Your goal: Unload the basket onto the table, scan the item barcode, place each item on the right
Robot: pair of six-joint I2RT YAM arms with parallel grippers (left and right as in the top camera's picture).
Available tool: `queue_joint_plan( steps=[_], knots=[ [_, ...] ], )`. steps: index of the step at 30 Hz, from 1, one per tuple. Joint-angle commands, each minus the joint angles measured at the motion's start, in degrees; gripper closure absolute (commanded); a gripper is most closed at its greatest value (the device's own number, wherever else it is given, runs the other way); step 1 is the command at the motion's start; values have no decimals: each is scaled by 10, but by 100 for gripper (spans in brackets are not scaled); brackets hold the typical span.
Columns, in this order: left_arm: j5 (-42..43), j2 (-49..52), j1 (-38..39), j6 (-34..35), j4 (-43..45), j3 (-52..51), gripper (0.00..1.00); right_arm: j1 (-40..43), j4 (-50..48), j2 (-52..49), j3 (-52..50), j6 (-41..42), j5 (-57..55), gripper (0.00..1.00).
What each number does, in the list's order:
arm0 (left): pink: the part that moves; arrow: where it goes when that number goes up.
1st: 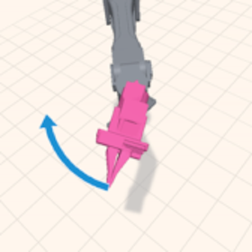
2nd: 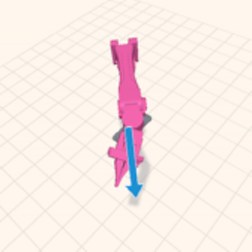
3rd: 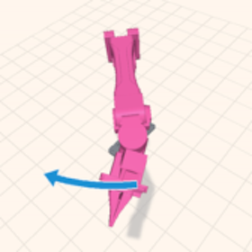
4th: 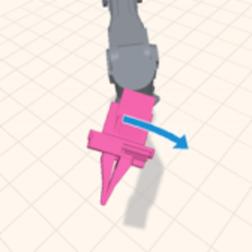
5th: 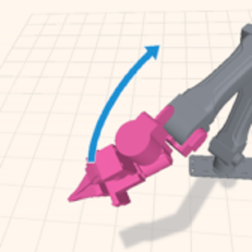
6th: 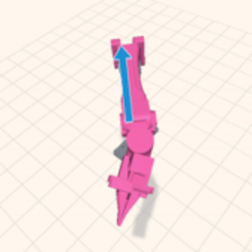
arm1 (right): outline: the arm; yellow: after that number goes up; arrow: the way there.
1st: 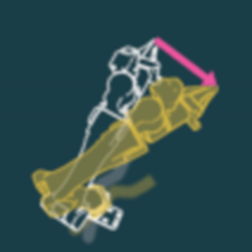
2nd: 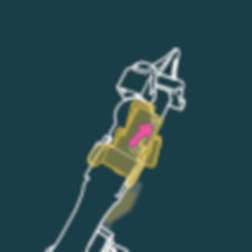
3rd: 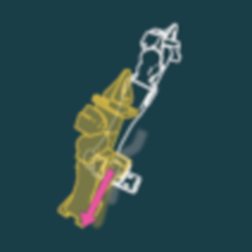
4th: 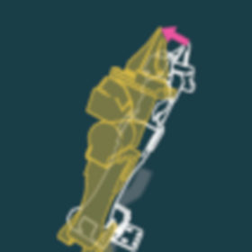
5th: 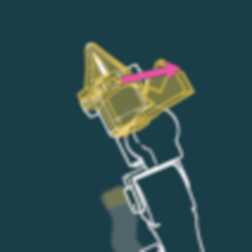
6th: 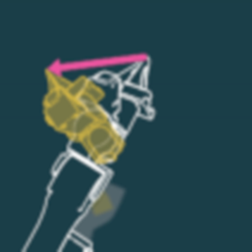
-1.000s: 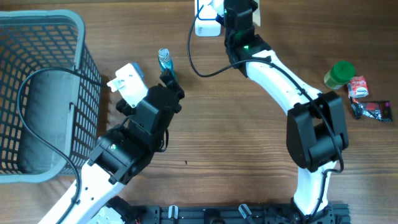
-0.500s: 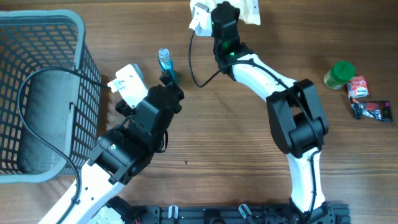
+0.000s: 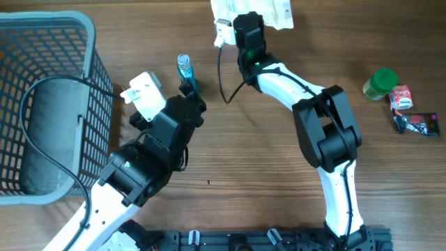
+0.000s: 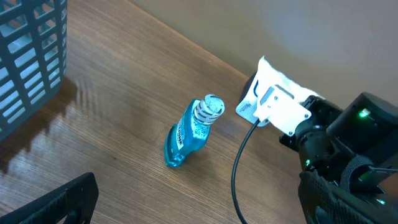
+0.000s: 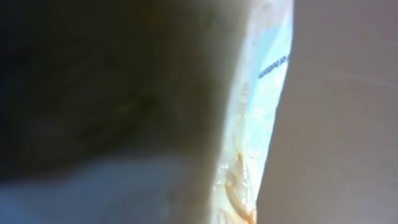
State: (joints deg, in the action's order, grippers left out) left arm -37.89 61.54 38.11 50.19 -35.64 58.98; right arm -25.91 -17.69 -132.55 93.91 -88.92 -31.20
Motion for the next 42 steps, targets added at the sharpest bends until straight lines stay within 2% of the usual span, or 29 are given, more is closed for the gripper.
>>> queue_joint_plan(
  steps=[1,15,21,28,31,33,36,39,42],
  knots=[
    [-14,1,-1,-5,2,2,0,5,0,-11,8,-9,-10,95],
    [-14,1,-1,-5,2,2,0,8,7,-11,5,11,-3,95],
    [-14,1,-1,-5,2,2,0,7,-6,0,5,121,-34,96],
    [-14,1,-1,-5,2,2,0,7,37,87,5,150,-70,95],
    [-14,1,-1,-5,2,2,0,7,75,143,5,195,-90,95],
    [-14,1,-1,-5,2,2,0,7,112,186,5,248,-110,95],
    [-14,1,-1,-5,2,2,0,13,188,258,5,372,-162,95],
    [-14,1,-1,-5,2,2,0,37,274,317,5,559,-194,95],
    [-14,1,-1,-5,2,2,0,93,457,366,5,792,-135,95]
  ],
)
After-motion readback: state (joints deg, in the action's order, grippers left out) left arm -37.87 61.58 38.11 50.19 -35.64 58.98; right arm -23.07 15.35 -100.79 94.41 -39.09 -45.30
